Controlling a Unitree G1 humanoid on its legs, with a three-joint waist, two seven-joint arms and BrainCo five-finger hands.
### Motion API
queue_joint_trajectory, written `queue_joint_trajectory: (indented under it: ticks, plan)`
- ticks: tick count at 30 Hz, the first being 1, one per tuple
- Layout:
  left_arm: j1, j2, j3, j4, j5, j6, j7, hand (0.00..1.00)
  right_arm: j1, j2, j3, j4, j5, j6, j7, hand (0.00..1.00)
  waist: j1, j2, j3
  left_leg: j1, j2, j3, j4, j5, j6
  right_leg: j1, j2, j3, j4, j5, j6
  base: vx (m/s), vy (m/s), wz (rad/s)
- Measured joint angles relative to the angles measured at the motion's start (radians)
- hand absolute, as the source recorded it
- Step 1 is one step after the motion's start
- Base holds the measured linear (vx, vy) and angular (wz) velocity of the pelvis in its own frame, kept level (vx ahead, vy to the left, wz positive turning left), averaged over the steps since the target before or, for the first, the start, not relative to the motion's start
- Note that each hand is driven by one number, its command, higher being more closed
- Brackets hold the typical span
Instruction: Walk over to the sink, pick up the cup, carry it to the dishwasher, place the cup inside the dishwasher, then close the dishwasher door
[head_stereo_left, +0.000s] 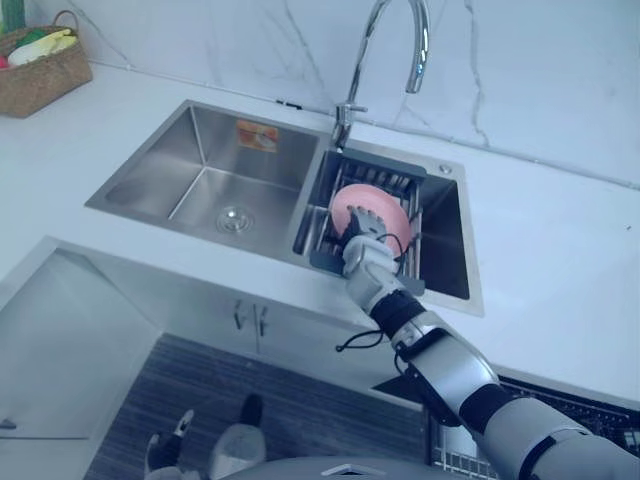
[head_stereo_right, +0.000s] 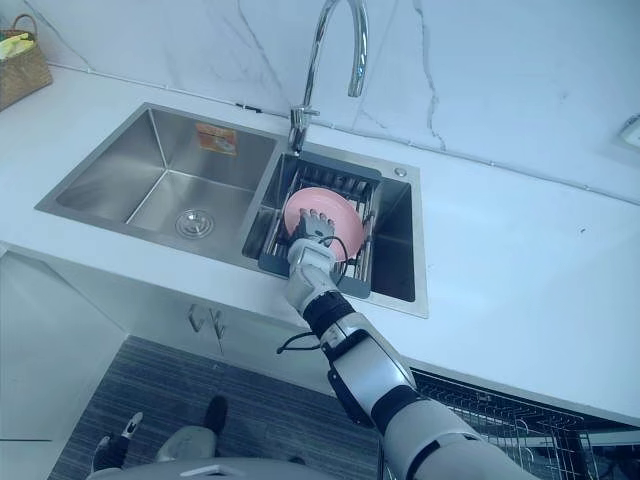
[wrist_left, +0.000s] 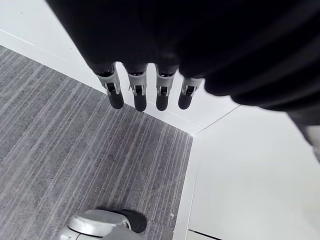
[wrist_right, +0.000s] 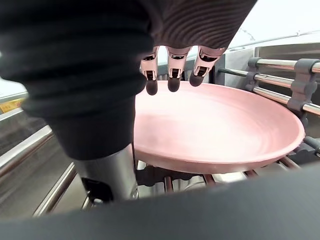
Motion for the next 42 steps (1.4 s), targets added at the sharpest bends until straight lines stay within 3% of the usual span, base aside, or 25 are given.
queue_joint_trajectory:
  ticks: [2,10,15,22,29,34,42]
  plan:
    - [-0.003,0.001,-0.002,0.000,-0.001,0.002,-0.001,0.00,-0.005,-0.001,0.000,0.027,0.013,0.000,-0.010,1.00,0.005,0.000,0.000,0.000,0.000,-0.001,0.000,-0.003,-0.004,0.001,0.001,0.000,-0.002,0.000,0.000,0.00,0.000,0.00]
    - [-0.086,0.006,-0.004,-0.022,-0.042,0.121,-0.028,0.00,-0.006,0.030,0.025,0.023,-0.004,0.008,0.005,1.00,-0.006,0.000,0.000,0.004,0.007,0.034,0.000,-0.006,-0.008,-0.007,0.004,0.027,-0.016,0.010,-0.005,-0.01,-0.008,-0.11]
    - [-0.115,-0.003,0.019,-0.029,-0.061,0.137,-0.028,0.00,0.014,0.055,0.024,0.021,-0.015,-0.013,0.004,1.00,-0.033,0.001,0.001,0.026,0.004,0.050,0.000,-0.014,-0.008,0.009,-0.002,0.035,-0.018,0.008,0.001,0.01,-0.009,-0.10]
    - [-0.127,-0.005,0.024,-0.005,-0.064,0.140,-0.025,0.00,0.060,0.054,0.053,-0.042,-0.066,-0.111,-0.021,1.00,-0.047,0.000,0.001,0.038,0.002,0.065,0.000,-0.018,-0.008,0.013,-0.007,0.048,-0.018,0.007,0.002,0.01,-0.009,-0.05]
    - [-0.148,-0.003,0.044,0.052,-0.068,0.134,-0.016,0.00,0.120,-0.045,0.162,-0.365,-0.145,-0.293,-0.029,1.00,-0.081,0.000,0.001,0.045,0.013,0.081,0.000,-0.019,-0.009,0.010,0.001,0.072,-0.019,0.012,-0.004,-0.01,-0.020,-0.09]
    - [-0.156,0.004,0.050,0.084,-0.068,0.133,-0.016,0.00,0.190,-0.113,0.186,-0.550,-0.176,-0.421,0.030,1.00,-0.104,-0.001,-0.001,0.055,0.018,0.102,0.000,-0.024,-0.010,0.005,0.003,0.101,-0.016,0.014,-0.006,-0.03,-0.008,-0.14]
    - [-0.154,0.016,0.050,0.102,-0.068,0.133,-0.016,0.00,0.263,-0.207,0.176,-0.656,-0.174,-0.502,0.108,1.00,-0.125,-0.014,-0.015,0.054,0.019,0.120,0.000,-0.028,-0.014,-0.011,0.003,0.126,-0.012,0.019,-0.006,-0.01,0.000,-0.09]
